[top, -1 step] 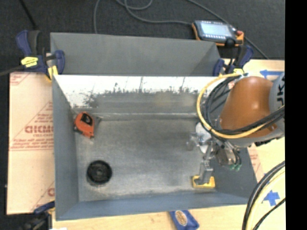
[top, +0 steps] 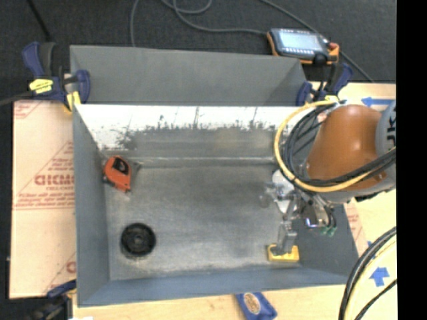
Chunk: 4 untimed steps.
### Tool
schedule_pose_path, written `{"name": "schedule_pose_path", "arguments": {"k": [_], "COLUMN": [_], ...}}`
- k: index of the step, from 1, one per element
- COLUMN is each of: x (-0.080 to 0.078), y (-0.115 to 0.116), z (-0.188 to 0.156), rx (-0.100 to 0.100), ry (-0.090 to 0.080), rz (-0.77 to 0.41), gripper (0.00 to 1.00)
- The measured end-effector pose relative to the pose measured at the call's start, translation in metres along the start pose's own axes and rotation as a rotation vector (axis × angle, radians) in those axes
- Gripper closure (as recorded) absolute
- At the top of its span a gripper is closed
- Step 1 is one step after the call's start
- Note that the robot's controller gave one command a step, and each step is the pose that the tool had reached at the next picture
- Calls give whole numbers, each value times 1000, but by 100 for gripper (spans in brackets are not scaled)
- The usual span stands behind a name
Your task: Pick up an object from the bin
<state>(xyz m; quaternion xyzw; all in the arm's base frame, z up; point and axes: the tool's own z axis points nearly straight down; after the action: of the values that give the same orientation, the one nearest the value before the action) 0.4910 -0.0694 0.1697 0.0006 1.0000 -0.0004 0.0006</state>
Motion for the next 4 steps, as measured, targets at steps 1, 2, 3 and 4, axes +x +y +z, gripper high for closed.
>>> {"name": "schedule_pose_path", "arguments": {"k": [1, 2, 3, 4], "x": [-6, 7, 17, 14], "y": [-4, -5, -12, -29], "z": [43, 68, 20, 38], "rx": [1, -2, -1, 2], "ry": [-6, 4, 3, -10], "rz": [-67, -43, -21, -22], "gripper": [0, 0, 0, 0]}}
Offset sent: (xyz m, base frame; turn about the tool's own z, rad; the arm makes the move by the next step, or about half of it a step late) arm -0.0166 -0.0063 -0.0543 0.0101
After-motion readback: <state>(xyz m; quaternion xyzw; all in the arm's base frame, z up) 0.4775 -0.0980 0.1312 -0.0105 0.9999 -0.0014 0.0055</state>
